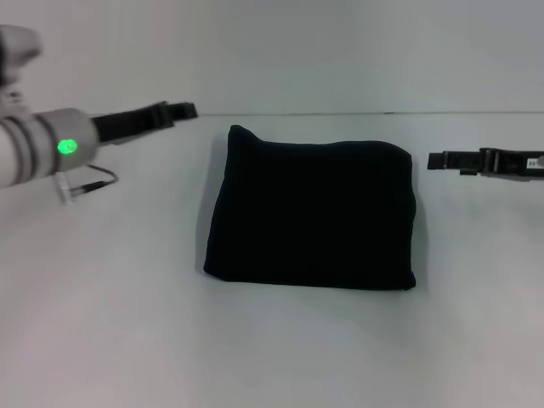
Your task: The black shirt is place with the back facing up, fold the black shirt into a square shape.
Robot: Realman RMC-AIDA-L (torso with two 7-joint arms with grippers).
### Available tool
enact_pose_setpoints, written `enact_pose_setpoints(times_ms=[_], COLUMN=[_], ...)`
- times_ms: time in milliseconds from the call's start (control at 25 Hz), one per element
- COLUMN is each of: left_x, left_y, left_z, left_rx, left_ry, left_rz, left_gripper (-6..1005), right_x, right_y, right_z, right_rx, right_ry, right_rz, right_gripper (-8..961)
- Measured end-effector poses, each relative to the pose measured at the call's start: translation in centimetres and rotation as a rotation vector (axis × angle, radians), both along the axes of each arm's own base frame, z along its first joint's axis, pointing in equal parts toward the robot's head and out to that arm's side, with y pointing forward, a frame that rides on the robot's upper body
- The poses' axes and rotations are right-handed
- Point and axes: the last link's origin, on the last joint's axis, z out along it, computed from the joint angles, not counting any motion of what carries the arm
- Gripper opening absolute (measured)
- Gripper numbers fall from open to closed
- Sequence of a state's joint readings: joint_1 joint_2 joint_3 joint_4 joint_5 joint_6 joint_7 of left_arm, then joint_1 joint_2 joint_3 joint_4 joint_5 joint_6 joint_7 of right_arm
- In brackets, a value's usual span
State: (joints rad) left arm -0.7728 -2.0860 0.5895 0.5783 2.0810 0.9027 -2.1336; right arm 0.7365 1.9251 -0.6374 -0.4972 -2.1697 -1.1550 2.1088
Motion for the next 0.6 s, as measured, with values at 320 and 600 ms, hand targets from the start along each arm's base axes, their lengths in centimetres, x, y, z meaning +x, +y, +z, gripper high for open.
enact_pose_setpoints(times_ms=[320,600], left_x=[1.9,1.9], left_y=[-7.5,-11.1], left_z=[2.9,2.1], left_rx=[-0.077,-0.132], left_ry=[-0.158,-0.167], left_rz=[-0.446,-0.648], left_gripper=[561,771], right_x=[-3.1,-5.0], right_y=[-2.7,-4.4], right_z=[1.1,-1.0], right_rx=[0.007,-0.033], right_ry=[0.16,0.177], right_rz=[0.36,0.548], right_gripper=[878,901])
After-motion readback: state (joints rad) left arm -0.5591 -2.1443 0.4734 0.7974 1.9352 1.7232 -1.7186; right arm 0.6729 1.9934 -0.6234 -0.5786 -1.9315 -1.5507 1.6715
